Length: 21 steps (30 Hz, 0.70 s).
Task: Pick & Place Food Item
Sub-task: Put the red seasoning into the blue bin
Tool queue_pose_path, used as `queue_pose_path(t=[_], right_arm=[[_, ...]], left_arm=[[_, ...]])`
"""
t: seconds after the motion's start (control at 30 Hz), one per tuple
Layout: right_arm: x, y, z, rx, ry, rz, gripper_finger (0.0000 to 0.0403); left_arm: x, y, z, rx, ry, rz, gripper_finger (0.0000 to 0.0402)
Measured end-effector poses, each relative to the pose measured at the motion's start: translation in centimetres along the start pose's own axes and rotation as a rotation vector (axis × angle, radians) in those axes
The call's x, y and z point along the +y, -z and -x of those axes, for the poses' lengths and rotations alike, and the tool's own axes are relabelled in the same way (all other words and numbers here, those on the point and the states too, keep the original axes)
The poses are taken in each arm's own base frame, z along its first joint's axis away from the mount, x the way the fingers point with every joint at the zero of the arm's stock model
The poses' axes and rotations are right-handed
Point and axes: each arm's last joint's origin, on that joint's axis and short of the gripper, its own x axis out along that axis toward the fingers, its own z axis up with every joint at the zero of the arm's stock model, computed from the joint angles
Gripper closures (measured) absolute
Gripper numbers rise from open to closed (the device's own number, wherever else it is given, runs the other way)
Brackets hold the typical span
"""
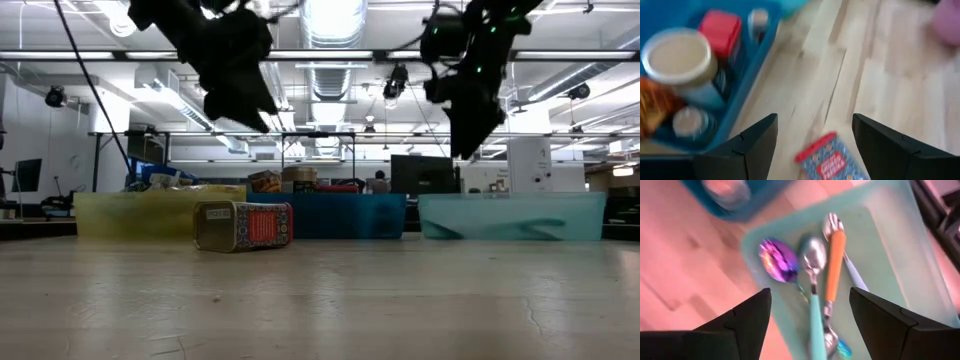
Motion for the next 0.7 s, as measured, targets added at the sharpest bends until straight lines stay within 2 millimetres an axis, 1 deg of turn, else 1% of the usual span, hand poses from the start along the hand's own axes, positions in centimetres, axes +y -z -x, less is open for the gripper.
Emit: queue_pose_path(t=[0.13,0.23,0.37,0.5,0.63,0.7], right_arm=[[1.0,0.7,1.7,-0.105,-0.041,-0.004,0.0135],[1.9,1.3,2.0,-0.15,-0.07,0.013,0.0135],[2.8,2.1,1.6,-0.138,-0.085,0.031,0.0135],[3.3,2.8,0.6,-0.115,-0.057,0.058,0.0135],[3.3,3.2,0.0,-0.104,-0.028,0.067,0.0135],[3.2,3.3,-0.2,-0.111,0.004,0.063,0.0135]], left_arm=[[-0.1,-0.1,-0.7,0.169,-0.054,0.058,0.0137],[-0.3,0.0,-1.4,0.271,-0.092,0.111,0.0137],[-0.8,0.4,-2.5,0.327,-0.11,0.165,0.0137],[-1.5,1.0,-3.7,0.382,-0.089,0.175,0.0137],[-1.8,1.3,-4.5,0.418,-0.023,0.174,0.0137],[-1.9,1.3,-4.7,0.431,0.004,0.21,0.0137]])
